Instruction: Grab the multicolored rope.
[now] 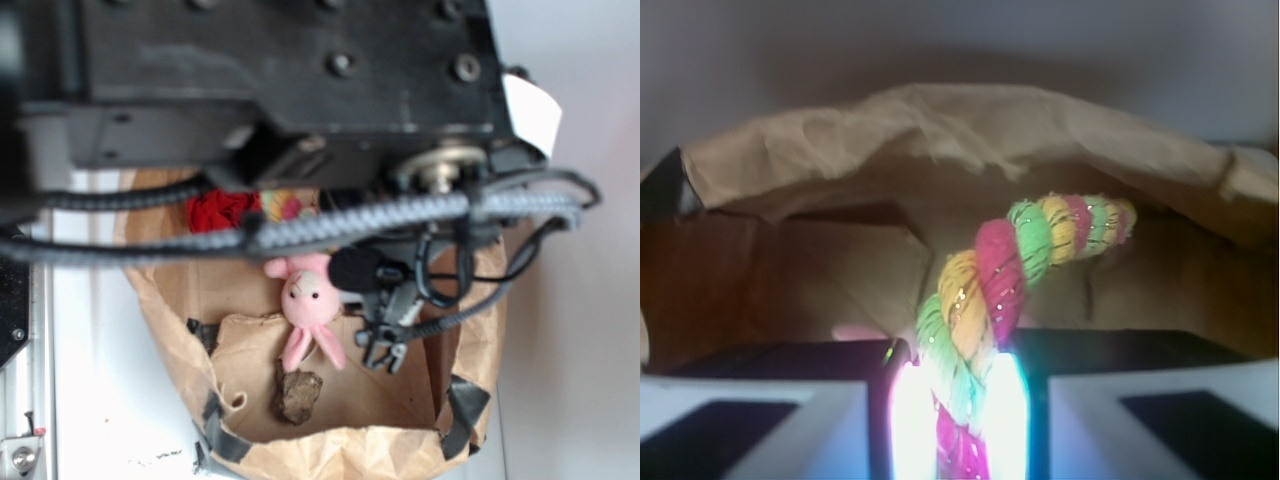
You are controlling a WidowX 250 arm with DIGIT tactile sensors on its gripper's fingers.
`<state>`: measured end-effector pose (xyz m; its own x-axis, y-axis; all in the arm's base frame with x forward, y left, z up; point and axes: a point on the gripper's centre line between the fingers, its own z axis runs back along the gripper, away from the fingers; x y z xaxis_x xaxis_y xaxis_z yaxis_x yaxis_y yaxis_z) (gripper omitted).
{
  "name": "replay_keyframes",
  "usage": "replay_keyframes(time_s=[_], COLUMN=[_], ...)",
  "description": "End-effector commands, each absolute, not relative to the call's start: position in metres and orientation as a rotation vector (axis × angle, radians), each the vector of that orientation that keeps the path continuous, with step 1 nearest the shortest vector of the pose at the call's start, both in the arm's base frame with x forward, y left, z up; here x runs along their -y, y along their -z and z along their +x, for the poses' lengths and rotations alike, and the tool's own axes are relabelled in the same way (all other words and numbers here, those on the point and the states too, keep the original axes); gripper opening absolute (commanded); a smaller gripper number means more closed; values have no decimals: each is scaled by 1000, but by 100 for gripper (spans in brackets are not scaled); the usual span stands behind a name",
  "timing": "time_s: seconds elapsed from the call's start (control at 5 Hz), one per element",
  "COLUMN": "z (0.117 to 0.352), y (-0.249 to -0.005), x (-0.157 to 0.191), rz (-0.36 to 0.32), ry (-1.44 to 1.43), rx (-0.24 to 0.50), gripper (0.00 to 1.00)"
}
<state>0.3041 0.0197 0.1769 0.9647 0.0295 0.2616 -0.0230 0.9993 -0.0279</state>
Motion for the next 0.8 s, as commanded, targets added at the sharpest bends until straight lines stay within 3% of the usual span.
replay_keyframes(time_s=[0.0,0.6], z=[281,288], y=[-226,-224], x=[-32,-29], rz=[-5,28], ry=[-40,-62], rx=[343,362], gripper=[0,0])
